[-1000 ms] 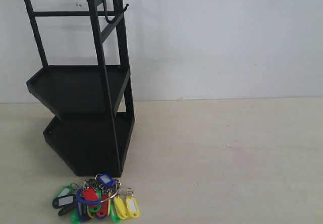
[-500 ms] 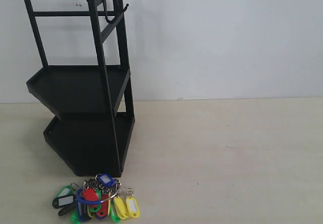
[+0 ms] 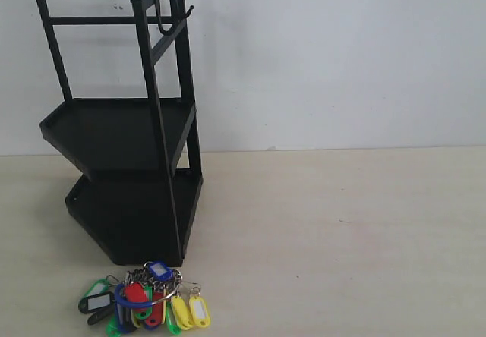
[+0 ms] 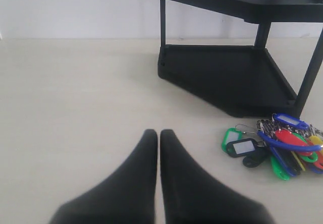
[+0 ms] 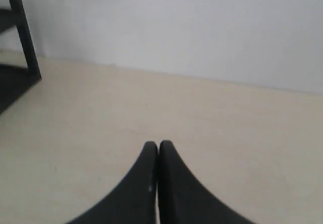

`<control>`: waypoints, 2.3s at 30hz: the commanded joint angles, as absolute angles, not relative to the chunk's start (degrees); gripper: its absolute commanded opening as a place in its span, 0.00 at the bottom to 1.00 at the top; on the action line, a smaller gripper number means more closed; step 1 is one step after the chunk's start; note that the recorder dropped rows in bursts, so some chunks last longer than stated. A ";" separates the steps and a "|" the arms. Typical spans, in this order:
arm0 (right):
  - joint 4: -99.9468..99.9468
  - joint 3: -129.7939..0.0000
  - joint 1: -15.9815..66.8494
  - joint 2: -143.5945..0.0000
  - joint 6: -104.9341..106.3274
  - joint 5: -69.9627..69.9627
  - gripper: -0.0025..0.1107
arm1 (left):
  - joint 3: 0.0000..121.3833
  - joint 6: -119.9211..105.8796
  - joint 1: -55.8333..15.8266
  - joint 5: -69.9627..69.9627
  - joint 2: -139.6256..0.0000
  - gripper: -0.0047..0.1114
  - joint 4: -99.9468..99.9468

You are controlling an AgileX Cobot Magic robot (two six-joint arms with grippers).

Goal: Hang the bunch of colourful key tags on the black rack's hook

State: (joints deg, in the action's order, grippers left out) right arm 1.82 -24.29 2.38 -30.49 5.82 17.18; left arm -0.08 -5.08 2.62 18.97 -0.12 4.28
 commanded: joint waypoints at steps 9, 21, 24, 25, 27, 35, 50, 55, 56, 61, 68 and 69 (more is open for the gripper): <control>7.08 -45.74 15.59 -58.98 34.42 33.94 0.02 | 0.00 -4.48 2.83 18.11 0.00 0.08 4.70; 6.87 -56.22 34.69 -81.42 37.20 34.75 0.02 | 0.00 -4.48 2.83 18.11 0.00 0.08 4.70; 6.71 -61.35 37.46 -86.67 37.62 37.63 0.02 | 0.00 -4.48 2.83 18.11 0.00 0.08 4.70; 6.53 -63.28 38.67 -88.87 37.90 38.97 0.02 | 0.00 -4.48 2.83 18.11 0.00 0.08 4.70; 6.07 -66.91 40.42 -91.74 38.04 41.12 0.02 | 0.00 -4.48 2.83 18.11 0.00 0.08 4.70; 1.70 -83.08 45.97 -104.40 37.81 49.88 0.02 | 0.00 -4.48 2.83 18.11 0.00 0.08 4.70; -13.81 -102.39 53.81 -122.88 28.51 56.96 0.22 | 0.00 -4.48 2.83 18.11 0.00 0.08 4.70; -14.88 -105.38 53.93 -126.74 24.12 56.72 0.43 | 0.00 -4.48 2.83 18.11 0.00 0.08 4.70; -15.29 -105.38 53.93 -127.31 23.93 55.62 0.42 | 0.00 -4.48 2.83 18.11 0.00 0.08 4.70; -15.43 -105.38 53.93 -128.56 23.89 52.17 0.38 | 0.00 -4.48 2.83 18.11 0.00 0.08 4.70; -15.89 -105.38 53.69 -130.33 23.79 48.35 0.38 | 0.00 -4.48 2.83 18.11 0.00 0.08 4.70; -15.89 -105.38 53.69 -130.58 23.79 47.93 0.38 | 0.00 -4.48 2.83 18.11 0.00 0.08 4.70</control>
